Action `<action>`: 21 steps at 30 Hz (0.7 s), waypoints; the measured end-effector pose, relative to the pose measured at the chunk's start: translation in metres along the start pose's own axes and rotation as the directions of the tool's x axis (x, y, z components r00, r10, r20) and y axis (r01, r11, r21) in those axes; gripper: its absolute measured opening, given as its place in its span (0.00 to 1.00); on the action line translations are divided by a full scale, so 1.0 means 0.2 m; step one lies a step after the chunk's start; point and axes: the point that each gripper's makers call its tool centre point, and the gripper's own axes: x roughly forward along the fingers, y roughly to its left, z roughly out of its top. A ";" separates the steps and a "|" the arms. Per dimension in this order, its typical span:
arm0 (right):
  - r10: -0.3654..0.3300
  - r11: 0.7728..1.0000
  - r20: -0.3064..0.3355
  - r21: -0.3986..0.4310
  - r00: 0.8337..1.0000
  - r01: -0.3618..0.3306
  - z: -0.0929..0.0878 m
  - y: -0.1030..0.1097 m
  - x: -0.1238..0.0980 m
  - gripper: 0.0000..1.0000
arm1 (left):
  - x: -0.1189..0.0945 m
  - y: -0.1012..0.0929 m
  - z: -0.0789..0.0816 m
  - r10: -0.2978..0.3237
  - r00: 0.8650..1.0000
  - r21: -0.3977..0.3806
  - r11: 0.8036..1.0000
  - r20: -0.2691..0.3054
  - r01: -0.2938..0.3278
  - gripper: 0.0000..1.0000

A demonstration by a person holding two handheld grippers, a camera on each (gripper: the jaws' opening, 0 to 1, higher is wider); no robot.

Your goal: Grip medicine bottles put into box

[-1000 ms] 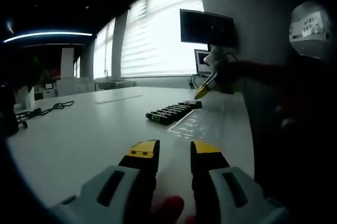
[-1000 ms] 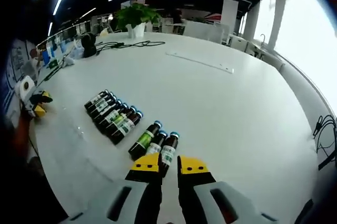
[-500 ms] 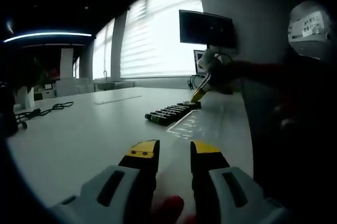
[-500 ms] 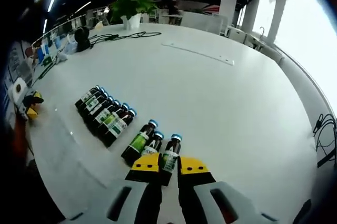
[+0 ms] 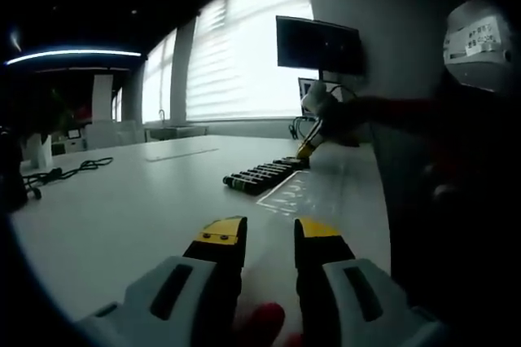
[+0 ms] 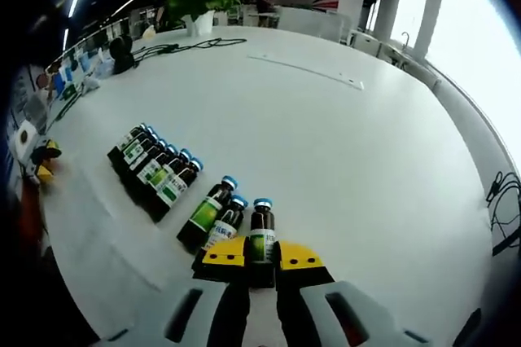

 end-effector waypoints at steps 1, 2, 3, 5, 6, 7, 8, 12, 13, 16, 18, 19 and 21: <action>0.006 1.000 0.001 0.003 1.000 -0.006 0.00 0.00 0.00 0.08 | 0.00 0.01 0.00 0.004 1.000 -0.002 1.000 -0.002 -0.004 0.18; 0.013 1.000 0.003 0.012 1.000 -0.013 0.00 -0.01 0.00 0.08 | 0.00 0.01 0.00 0.007 1.000 -0.002 1.000 -0.003 -0.007 0.17; 0.016 1.000 0.002 0.018 1.000 -0.016 0.00 -0.01 0.00 0.08 | 0.00 0.01 0.00 0.009 1.000 -0.002 1.000 -0.003 -0.009 0.17; 0.021 0.999 0.004 0.029 1.000 -0.021 0.00 -0.01 0.01 0.08 | 0.00 0.01 0.00 0.008 1.000 0.001 1.000 -0.002 -0.008 0.17; 0.021 0.999 0.006 0.029 1.000 -0.021 0.00 0.01 0.00 0.08 | 0.00 0.01 0.00 0.008 1.000 0.002 1.000 -0.002 -0.008 0.17; 0.021 0.999 0.009 0.027 1.000 -0.022 0.00 0.01 0.00 0.08 | 0.00 0.01 0.00 0.010 1.000 0.001 1.000 -0.003 -0.010 0.17; 0.023 0.999 0.014 0.024 1.000 -0.024 0.00 0.01 0.00 0.08 | 0.00 0.01 0.00 0.012 1.000 -0.002 1.000 -0.003 -0.012 0.17; 0.025 0.999 0.035 0.027 0.999 -0.026 0.00 0.00 0.01 0.08 | 0.00 0.01 0.00 0.010 1.000 -0.003 1.000 -0.001 -0.010 0.18; 0.024 0.999 0.043 0.037 0.999 -0.025 0.01 0.00 0.01 0.08 | 0.00 0.01 0.00 0.008 1.000 -0.001 1.000 -0.001 -0.008 0.18; 0.018 0.999 0.058 0.046 0.998 -0.021 0.01 0.00 0.01 0.07 | -0.01 0.00 0.00 0.003 1.000 0.003 1.000 0.005 -0.003 0.18; 0.018 0.999 0.057 0.042 0.998 -0.021 0.01 0.00 0.01 0.07 | -0.01 0.00 0.01 0.002 1.000 0.001 1.000 0.007 -0.002 0.18; 0.019 0.999 0.055 0.043 0.998 -0.021 0.01 0.00 0.01 0.07 | -0.01 0.00 0.00 0.003 1.000 0.000 1.000 0.006 -0.003 0.18; 0.018 0.999 0.051 0.043 0.999 -0.020 0.01 -0.01 0.01 0.07 | -0.01 0.00 0.00 0.003 1.000 0.001 1.000 0.004 -0.003 0.18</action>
